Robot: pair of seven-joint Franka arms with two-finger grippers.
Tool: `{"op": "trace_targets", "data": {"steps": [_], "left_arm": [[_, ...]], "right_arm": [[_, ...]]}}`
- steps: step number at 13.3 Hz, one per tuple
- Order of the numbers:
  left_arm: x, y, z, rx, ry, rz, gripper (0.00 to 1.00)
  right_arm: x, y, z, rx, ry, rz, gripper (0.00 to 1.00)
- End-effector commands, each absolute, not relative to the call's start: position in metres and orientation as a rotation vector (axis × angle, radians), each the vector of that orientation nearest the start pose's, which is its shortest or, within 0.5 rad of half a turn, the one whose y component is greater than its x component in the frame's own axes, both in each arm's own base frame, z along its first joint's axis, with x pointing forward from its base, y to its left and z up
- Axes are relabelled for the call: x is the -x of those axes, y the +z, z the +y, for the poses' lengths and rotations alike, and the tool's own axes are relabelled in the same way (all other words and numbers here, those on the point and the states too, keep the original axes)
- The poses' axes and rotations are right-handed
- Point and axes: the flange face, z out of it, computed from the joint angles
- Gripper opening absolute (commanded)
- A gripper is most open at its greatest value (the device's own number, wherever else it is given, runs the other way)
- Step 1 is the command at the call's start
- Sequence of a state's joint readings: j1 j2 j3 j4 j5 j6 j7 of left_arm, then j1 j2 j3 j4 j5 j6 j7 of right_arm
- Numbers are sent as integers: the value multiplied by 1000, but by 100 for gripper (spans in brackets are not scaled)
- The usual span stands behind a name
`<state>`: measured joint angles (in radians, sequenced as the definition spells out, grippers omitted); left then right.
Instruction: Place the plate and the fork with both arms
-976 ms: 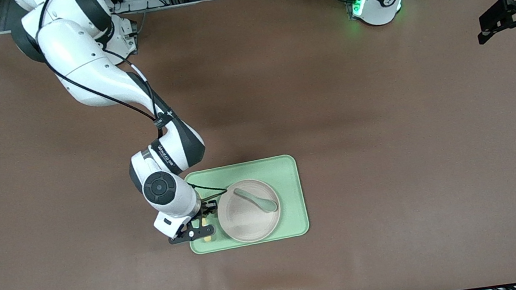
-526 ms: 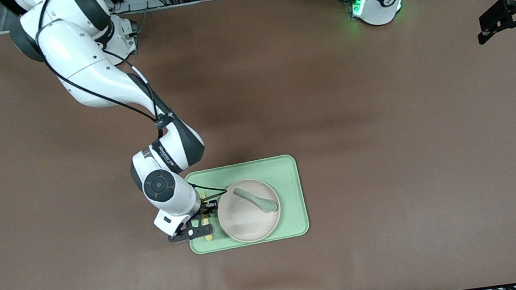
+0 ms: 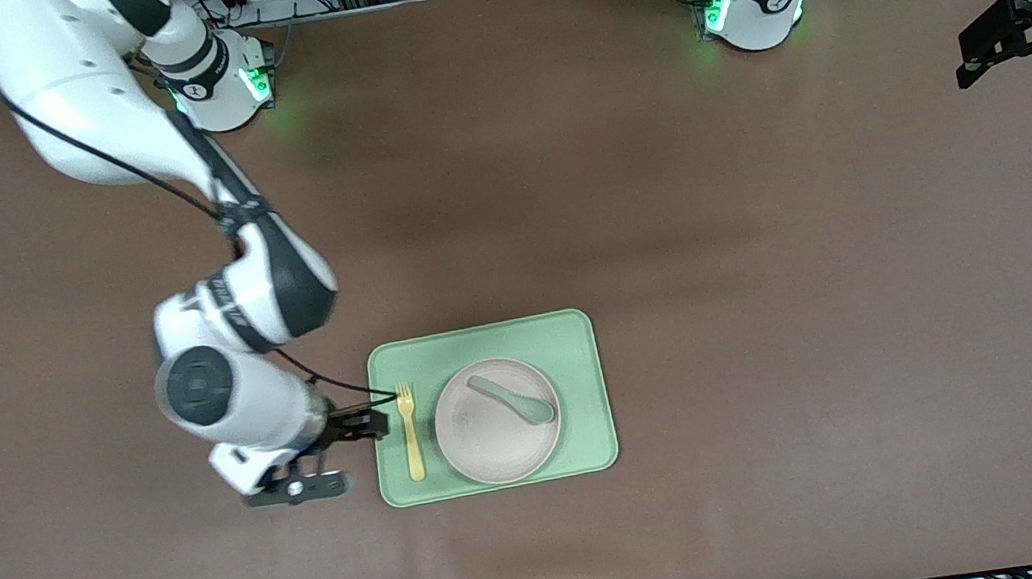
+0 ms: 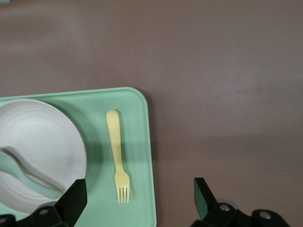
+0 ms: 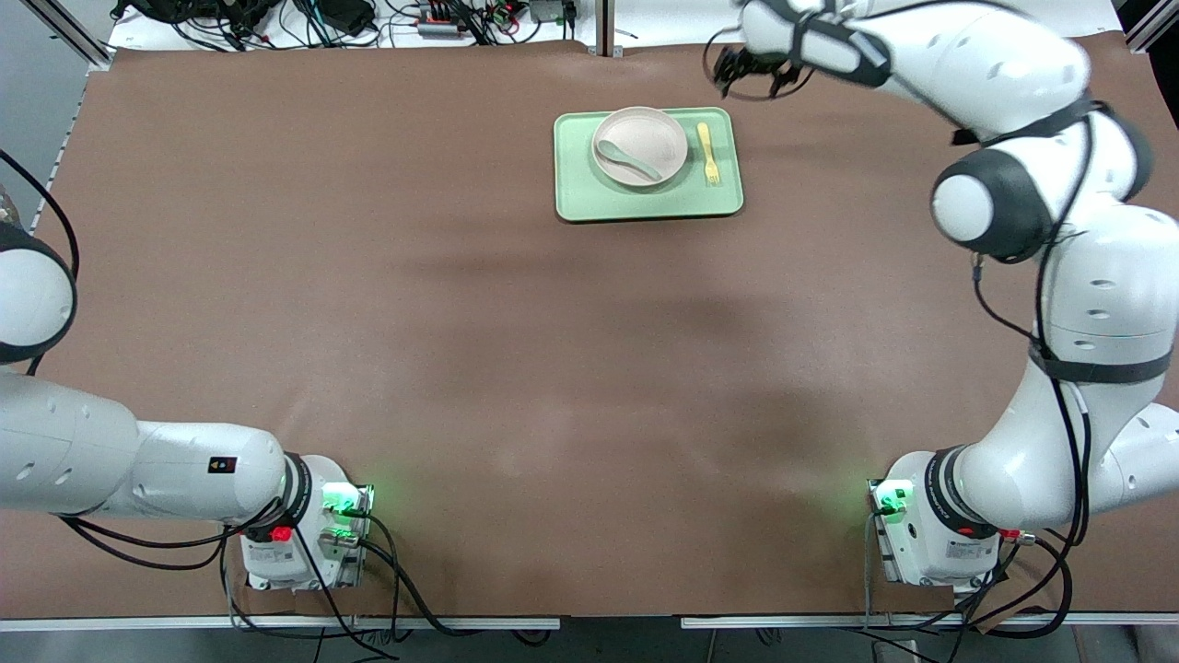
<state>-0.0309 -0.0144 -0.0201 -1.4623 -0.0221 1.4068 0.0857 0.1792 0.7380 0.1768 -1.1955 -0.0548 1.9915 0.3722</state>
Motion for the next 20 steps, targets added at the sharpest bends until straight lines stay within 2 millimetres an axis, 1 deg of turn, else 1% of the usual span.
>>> {"op": "trace_targets", "data": {"steps": [1,3,4,5,6,7,8,9,10,11,12,13,14,15,17,18,19,20], "left_arm": [[-528,673,-26,3139,63,213,100],[-524,672,-25,3137,99,174,100],[-525,671,-22,3121,99,169,100],[-525,673,-22,3107,94,171,100],[-525,675,-22,3107,87,183,100],[-525,675,-22,3105,87,192,100],[-525,675,-22,3104,87,195,100],[-525,675,-22,3105,87,190,100],[-525,676,-23,3108,84,193,100],[-525,676,-23,3107,84,196,100],[-525,676,-23,3107,84,196,100],[-525,676,-22,3104,84,195,100],[-526,675,-23,3104,87,195,100],[-526,675,-23,3107,87,196,100],[-526,675,-24,3106,87,195,100],[-526,674,-24,3106,89,197,100],[-525,676,-23,3106,84,200,100],[-525,676,-23,3107,84,200,100]], "right_arm": [[-714,409,178,3022,0,156,100],[-701,444,166,3030,41,163,100],[-693,458,163,3053,70,148,100],[-686,476,156,3075,80,148,100],[-678,501,141,3078,76,176,100],[-671,520,131,3069,78,199,100],[-660,544,125,3078,69,214,100],[-648,564,122,3090,73,228,100],[-636,585,120,3100,47,237,100],[-626,607,112,3103,-6,258,100],[-616,620,104,3106,-22,264,100],[-602,633,97,3097,-26,271,100],[-586,642,88,3104,-33,250,100],[-567,647,87,3119,-43,201,100],[-539,650,79,3138,-54,164,100],[-531,650,79,3145,-50,165,100],[-529,646,75,3146,-36,162,100],[-533,644,69,3148,-40,124,100]]}}
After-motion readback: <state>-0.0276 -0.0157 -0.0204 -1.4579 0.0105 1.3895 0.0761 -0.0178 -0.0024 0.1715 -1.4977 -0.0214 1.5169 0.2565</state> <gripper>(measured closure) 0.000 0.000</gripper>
